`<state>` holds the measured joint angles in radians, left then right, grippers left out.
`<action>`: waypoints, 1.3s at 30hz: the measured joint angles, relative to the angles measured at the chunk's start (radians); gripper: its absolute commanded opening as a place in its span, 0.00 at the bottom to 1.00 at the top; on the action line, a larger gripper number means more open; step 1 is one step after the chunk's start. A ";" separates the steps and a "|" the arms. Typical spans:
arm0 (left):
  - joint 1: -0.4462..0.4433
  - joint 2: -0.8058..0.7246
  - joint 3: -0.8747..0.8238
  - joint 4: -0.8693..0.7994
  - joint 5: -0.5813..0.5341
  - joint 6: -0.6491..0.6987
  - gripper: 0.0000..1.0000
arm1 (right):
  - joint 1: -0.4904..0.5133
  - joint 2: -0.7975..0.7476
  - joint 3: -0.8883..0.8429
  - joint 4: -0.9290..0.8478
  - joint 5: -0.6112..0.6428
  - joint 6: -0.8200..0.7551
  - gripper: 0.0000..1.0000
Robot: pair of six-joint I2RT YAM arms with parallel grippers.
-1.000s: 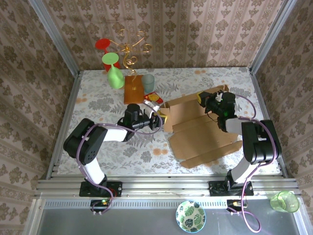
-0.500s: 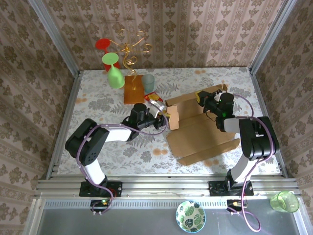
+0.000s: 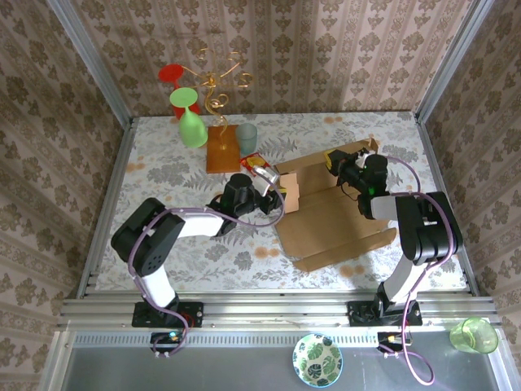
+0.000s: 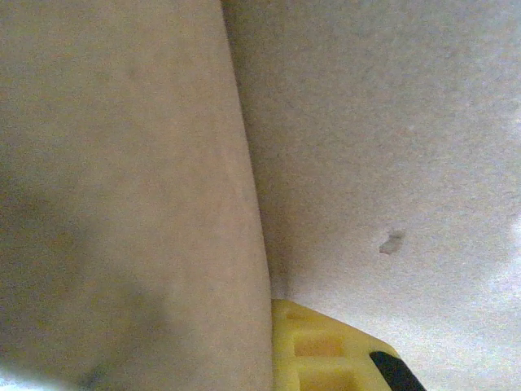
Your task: Fold the paper box
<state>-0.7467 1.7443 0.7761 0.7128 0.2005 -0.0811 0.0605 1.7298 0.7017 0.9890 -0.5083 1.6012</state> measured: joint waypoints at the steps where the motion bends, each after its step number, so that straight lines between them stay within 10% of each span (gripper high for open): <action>1: -0.005 0.003 0.000 0.006 -0.014 0.000 0.49 | 0.002 0.000 0.000 0.000 0.003 0.001 0.00; 39: -0.083 0.040 -0.001 0.079 -0.408 0.077 0.53 | 0.067 0.116 0.050 0.183 0.057 0.082 0.00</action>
<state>-0.8299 1.7847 0.7750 0.7921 -0.2073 -0.0040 0.1272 1.8454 0.7521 1.1725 -0.4511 1.6829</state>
